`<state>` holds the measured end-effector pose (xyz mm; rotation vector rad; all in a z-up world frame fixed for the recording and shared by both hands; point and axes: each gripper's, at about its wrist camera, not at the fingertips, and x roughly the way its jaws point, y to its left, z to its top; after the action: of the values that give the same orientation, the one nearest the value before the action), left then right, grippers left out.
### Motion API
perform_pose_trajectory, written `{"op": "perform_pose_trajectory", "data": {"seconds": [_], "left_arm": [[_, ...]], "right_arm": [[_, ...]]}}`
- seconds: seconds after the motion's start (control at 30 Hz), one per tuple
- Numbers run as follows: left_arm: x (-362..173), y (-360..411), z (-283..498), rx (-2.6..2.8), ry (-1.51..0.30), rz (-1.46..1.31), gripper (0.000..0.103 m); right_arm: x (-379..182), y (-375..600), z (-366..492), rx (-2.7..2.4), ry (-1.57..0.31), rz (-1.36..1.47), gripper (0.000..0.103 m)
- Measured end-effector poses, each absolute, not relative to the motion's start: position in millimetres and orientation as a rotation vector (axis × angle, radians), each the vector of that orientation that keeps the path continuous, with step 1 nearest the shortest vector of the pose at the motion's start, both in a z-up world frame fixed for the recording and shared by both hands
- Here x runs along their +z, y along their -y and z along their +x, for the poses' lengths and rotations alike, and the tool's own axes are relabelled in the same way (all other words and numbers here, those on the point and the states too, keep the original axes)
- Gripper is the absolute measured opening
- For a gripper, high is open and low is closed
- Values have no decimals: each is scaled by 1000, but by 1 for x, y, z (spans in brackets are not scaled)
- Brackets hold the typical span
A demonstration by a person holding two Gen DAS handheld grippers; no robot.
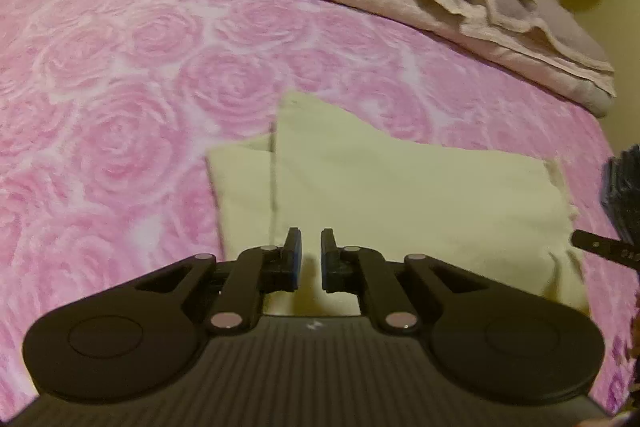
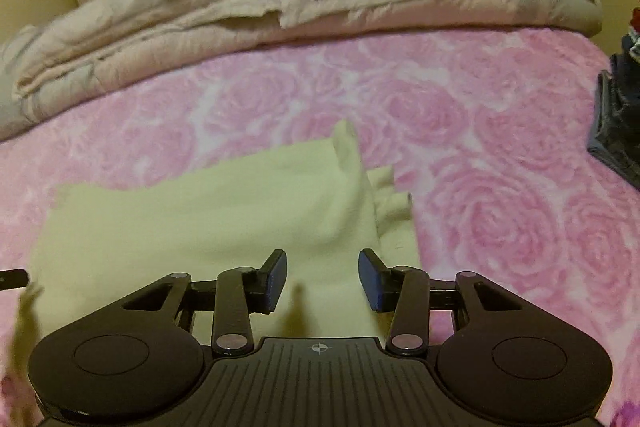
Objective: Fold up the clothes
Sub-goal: 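Lay the hem over the collar with both grippers and release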
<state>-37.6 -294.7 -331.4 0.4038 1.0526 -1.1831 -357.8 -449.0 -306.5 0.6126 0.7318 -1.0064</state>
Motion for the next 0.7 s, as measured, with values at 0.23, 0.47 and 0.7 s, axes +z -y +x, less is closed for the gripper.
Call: {"op": "perform_pose_trajectory", "data": {"seconds": [0.23,0.47,0.7], "left_arm": [[-332,298,-34,-1175,-1092,451,11],[-338,272,-55,-1190,-1198,511,15],[-305,252,-77,-1155,-1246,615,16]], "right_arm": [[-324,432,-349,-1070,-866,646,44],[-322,390,-351,-1041,-914,714,44],[-291,368,-352,-1095,-919,762,44]]}}
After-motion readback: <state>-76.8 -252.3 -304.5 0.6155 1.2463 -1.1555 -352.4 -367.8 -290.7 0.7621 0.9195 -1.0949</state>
